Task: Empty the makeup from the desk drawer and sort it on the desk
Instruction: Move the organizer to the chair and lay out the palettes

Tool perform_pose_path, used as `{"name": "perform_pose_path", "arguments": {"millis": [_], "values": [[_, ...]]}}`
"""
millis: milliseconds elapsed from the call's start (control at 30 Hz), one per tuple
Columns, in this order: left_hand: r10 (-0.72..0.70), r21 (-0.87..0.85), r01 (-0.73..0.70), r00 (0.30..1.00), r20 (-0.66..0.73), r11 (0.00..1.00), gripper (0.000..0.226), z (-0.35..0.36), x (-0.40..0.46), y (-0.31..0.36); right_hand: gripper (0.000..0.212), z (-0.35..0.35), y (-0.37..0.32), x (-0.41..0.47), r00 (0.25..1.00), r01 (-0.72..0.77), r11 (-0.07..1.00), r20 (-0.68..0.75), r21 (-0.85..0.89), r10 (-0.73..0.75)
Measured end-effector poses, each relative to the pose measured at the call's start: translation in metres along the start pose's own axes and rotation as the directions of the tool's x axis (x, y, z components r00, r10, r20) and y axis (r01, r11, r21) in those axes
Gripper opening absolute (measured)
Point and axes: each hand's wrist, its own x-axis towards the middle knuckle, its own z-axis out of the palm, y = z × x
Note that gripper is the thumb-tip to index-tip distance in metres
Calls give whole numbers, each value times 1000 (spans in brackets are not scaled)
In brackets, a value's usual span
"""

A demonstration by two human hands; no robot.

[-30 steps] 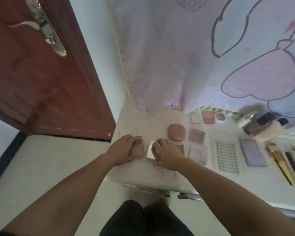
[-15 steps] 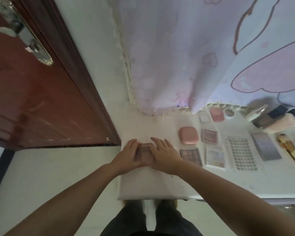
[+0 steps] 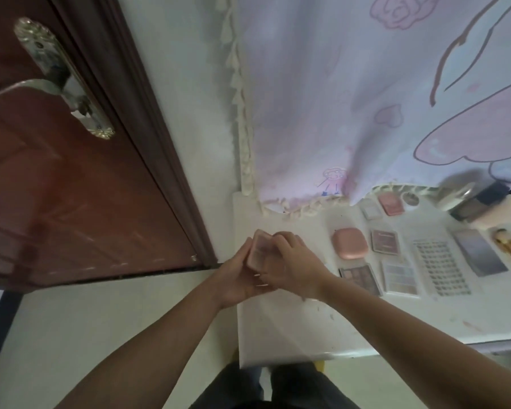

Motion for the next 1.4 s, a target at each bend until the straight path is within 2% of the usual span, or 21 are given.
{"name": "perform_pose_path", "arguments": {"millis": [133,233,300,367,433,467,533,600,667,733,800,900,967,1067,1200,1400], "values": [[32,-175,-12,993,109,984,61,20,3,16,65,-23,-3,9,998,12,999,-68,48,-9],[15,-242,16,992,123,970,60,25,4,22,60,-41,6,15,999,-24,977,26,213,19],[-6,-261,42,991,137,964,60,20,5,24,42,-52,10,20,995,-53,945,102,322,21],[-22,-277,66,987,161,959,62,14,4,22,20,-68,13,29,985,-142,825,158,547,64],[-27,-300,84,982,189,950,64,11,6,20,25,-83,20,43,961,-277,590,230,759,156],[-24,-313,84,981,192,946,64,13,7,20,30,-87,25,50,949,-316,498,257,808,184],[-10,-355,71,985,171,932,64,15,14,21,23,-85,35,61,934,-353,365,301,861,193],[27,-389,14,995,100,921,64,15,21,25,13,-71,43,69,928,-362,306,311,880,204],[64,-408,-58,998,0,911,58,12,30,28,12,-57,45,76,928,-353,362,274,863,254],[104,-371,-142,987,-121,917,42,9,38,31,12,-48,46,88,927,-336,445,208,830,312],[156,-262,-212,963,-219,941,28,5,44,35,15,-41,46,105,922,-332,519,155,788,354],[231,-90,-281,902,-366,955,22,-3,50,44,21,-33,49,130,923,-342,659,106,669,371],[272,56,-277,852,-447,959,24,-8,53,51,21,-26,52,142,921,-356,693,107,627,375],[304,270,-182,794,-527,945,23,-16,62,57,19,-16,55,151,912,-379,708,111,596,395],[341,500,-42,780,-524,865,26,-29,77,56,22,-7,61,151,923,-368,826,61,428,380],[378,578,-44,796,-472,815,27,-30,79,53,25,-9,62,149,911,-400,813,89,423,402]]}}
